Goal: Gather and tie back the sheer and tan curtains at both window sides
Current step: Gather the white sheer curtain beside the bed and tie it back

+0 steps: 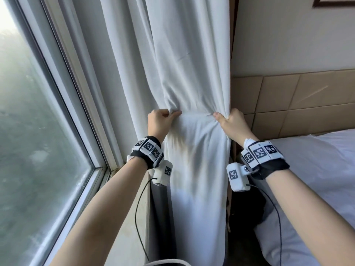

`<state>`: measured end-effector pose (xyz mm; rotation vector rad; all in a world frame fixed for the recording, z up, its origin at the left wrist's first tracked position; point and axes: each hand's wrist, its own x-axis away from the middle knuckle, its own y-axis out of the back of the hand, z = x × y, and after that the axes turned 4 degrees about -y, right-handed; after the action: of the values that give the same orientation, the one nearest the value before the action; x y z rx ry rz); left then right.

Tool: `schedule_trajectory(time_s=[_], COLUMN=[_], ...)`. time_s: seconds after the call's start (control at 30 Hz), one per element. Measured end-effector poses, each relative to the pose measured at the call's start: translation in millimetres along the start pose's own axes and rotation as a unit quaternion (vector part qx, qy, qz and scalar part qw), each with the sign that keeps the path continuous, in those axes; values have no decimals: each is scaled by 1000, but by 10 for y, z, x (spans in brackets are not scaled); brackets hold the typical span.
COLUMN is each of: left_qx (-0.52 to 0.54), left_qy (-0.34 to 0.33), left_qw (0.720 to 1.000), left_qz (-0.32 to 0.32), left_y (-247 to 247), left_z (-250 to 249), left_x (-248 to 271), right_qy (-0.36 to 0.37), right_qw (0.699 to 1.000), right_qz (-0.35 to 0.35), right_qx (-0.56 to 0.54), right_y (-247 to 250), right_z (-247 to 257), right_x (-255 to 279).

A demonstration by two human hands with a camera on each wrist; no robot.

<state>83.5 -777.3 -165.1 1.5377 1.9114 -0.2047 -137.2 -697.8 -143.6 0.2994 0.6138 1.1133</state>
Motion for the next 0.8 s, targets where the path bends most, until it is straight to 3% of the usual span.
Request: schedule_trajectory(time_s=[0.17, 0.27, 0.37, 0.47, 0.53, 0.67, 0.73, 0.8], left_qx=[-165, -151, -85, -5, 58, 224, 238, 243], left_qy=[-143, -197, -240, -182, -111, -1, 14, 38], left_qw=[975, 968, 967, 976, 976, 932, 917, 904], left_qz=[-30, -41, 31, 118, 180, 284, 320, 349], left_y=[236, 175, 27, -98, -115, -65, -42, 6], left_z=[-250, -452, -644, -676, -651, -620, -572, -541], left_x=[400, 672, 779, 685, 610, 647, 666, 637], right_qy=[8, 23, 49, 48, 16, -72, -78, -61], right_qw=[995, 987, 984, 992, 996, 963, 957, 977], right_qz=[-34, -42, -20, 17, 83, 188, 211, 167], right_qx=[97, 154, 172, 114, 32, -178, -181, -116], right_y=[-125, -249, -363, -375, -346, -202, -189, -232], right_z=[176, 315, 394, 414, 368, 224, 221, 211], right_x=[72, 172, 298, 331, 264, 216, 226, 182])
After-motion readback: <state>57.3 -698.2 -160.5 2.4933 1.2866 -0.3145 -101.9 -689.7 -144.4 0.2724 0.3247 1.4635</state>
